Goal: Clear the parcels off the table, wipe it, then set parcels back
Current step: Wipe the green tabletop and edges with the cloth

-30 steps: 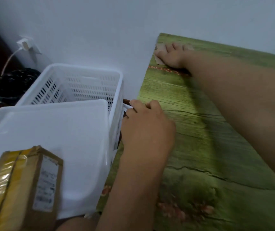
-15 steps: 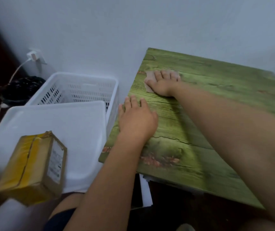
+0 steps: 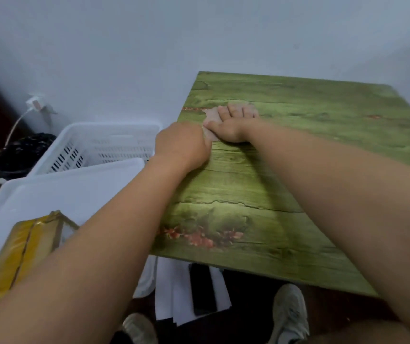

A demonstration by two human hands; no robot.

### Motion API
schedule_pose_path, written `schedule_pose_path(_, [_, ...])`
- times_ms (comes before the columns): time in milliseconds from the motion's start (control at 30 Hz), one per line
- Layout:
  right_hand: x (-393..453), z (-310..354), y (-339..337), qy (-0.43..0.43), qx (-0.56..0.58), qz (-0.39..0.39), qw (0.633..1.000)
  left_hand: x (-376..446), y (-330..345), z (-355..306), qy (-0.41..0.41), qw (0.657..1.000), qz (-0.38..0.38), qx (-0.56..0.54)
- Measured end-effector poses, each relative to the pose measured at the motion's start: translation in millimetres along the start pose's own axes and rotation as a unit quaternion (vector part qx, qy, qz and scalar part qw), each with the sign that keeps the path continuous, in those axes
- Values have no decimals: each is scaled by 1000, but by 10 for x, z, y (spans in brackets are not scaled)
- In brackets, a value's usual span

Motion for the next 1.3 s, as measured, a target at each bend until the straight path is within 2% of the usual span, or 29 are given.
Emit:
schedule_pose_path(167, [277,-60,-65,1,0,-4,1000,476,185,-12,-1,999,-52,12])
schedule_pose_path(433, [814,-76,-173,-4,-11,-26,1000,1085,388,-39,-3,999,-24,-42])
schedule_pose_path(533, [1009,-64,-221,-1,-13,-35,999,1163,513,35,-11,994,-22,-109])
schedule_pose_path(700, [1329,-37,-294,1,-12,-43,999,1242,625,68,-17,995,48,-88])
schedule_pose_path(1167, [2027,-6,-512,-15,-28,-75,997,1214,631,54,-27,996,47,-75])
schedule_pose_path(1300, [2186,-3,-525,-23,-35,-63,997,1212,633,59,-29,996,45,-77])
Point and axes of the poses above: each hand's wrist, its own x-axis towards the middle knuckle, its own y-axis out of the palm, z = x × y, the point moved 4 cm from there along x, towards the middle knuckle, and after that the axes turned 11 degrees about y, right-handed, at the moved point
